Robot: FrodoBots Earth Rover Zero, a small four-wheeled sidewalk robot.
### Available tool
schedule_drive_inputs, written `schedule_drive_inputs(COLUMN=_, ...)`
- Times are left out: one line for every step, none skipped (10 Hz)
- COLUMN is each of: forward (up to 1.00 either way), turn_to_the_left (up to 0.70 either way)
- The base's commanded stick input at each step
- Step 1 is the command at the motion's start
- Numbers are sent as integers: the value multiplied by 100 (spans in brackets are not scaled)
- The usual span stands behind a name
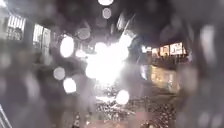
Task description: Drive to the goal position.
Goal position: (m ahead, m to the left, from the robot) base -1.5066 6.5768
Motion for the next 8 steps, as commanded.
schedule_drive_inputs(forward=70, turn_to_the_left=0)
schedule_drive_inputs(forward=70, turn_to_the_left=0)
schedule_drive_inputs(forward=70, turn_to_the_left=0)
schedule_drive_inputs(forward=70, turn_to_the_left=0)
schedule_drive_inputs(forward=70, turn_to_the_left=0)
schedule_drive_inputs(forward=70, turn_to_the_left=0)
schedule_drive_inputs(forward=70, turn_to_the_left=0)
schedule_drive_inputs(forward=70, turn_to_the_left=0)
